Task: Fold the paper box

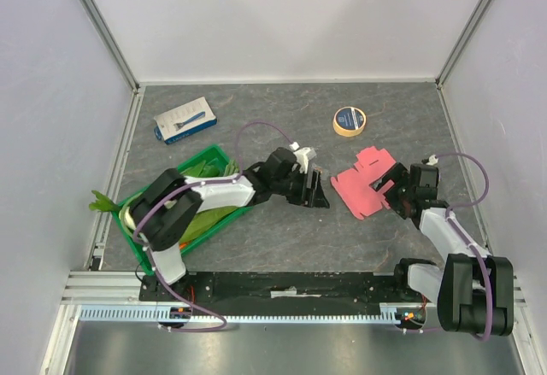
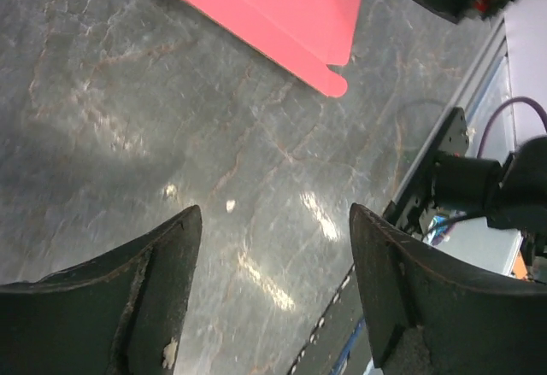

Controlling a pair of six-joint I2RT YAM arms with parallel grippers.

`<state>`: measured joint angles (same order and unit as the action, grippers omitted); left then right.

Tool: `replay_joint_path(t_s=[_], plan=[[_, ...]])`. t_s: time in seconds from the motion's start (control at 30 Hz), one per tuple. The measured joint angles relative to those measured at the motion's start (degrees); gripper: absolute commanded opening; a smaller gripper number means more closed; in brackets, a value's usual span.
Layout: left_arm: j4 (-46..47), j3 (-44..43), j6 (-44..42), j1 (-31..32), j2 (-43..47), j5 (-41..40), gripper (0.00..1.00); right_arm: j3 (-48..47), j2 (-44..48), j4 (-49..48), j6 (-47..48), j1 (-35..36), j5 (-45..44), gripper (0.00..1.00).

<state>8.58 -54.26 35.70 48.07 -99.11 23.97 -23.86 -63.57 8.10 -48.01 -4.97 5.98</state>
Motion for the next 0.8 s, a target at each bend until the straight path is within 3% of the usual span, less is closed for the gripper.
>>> replay_joint_path(t_s=[0.17, 0.43, 0.67, 0.8], plan=[[0.48, -6.93, 1.79, 0.35, -7.89, -1.75, 0.74, 0.85, 1.70, 0.52, 0.44, 0.00, 1.29, 0.98], [1.49, -15.17, 6.60, 0.28, -12.92, -6.10, 0.71, 0.55, 9.22, 7.48, 5.25, 0.33, 0.09, 0.98], [4.52, -15.58, 18.93, 0.33, -17.81, -11.15, 0.59, -5.18, 14.56, 11.54, 8.68, 0.33, -0.98, 0.98], [7.91, -15.72, 24.83, 0.59, -20.98, -12.44, 0.58, -8.04, 16.48, 12.22, 9.86, 0.33, -1.31, 0.98]])
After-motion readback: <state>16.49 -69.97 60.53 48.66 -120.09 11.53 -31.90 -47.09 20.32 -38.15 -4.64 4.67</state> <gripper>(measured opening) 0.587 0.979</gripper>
